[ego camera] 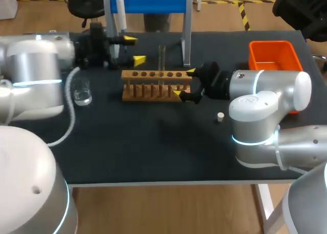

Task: Invert the test tube, pick up the pipette, mount the tip to pipette, aspirate from beaker and dispense into the tube, eject the tip, return the pipette, and cap with the stopper.

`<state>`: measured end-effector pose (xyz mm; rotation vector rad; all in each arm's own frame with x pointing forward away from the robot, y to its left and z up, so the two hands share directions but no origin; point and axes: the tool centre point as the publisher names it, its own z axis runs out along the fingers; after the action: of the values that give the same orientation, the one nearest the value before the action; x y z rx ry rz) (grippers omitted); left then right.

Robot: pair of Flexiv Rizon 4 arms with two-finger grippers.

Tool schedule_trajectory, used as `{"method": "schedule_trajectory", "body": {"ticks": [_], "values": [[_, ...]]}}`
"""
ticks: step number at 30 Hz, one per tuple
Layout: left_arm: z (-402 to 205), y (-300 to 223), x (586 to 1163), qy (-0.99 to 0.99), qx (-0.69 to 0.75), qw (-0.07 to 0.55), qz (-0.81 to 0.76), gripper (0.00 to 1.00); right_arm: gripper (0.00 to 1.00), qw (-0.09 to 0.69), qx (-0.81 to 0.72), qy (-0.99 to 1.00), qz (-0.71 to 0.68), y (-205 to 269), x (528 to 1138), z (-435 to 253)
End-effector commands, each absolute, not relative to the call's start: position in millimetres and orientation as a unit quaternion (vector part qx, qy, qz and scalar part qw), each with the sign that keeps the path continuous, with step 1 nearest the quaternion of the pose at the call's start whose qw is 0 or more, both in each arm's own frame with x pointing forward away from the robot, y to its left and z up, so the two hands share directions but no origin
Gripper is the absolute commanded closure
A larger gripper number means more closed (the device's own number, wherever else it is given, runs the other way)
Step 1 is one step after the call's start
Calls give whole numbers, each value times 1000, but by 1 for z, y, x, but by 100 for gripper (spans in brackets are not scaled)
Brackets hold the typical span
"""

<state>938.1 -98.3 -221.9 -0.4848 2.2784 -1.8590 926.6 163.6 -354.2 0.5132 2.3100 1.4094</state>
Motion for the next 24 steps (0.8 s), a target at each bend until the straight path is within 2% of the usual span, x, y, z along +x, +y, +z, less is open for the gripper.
{"method": "schedule_trajectory", "body": {"ticks": [1,19,24], "values": [[-195,-35,876,767,-213,120,-593,0,0,193,183,823,503,163,927,-355],[-195,-35,876,767,-213,120,-593,0,0,193,183,823,503,163,927,-355],[-195,16,880,767,-260,167,-563,0,0,193,183,823,503,163,927,-355]]}}
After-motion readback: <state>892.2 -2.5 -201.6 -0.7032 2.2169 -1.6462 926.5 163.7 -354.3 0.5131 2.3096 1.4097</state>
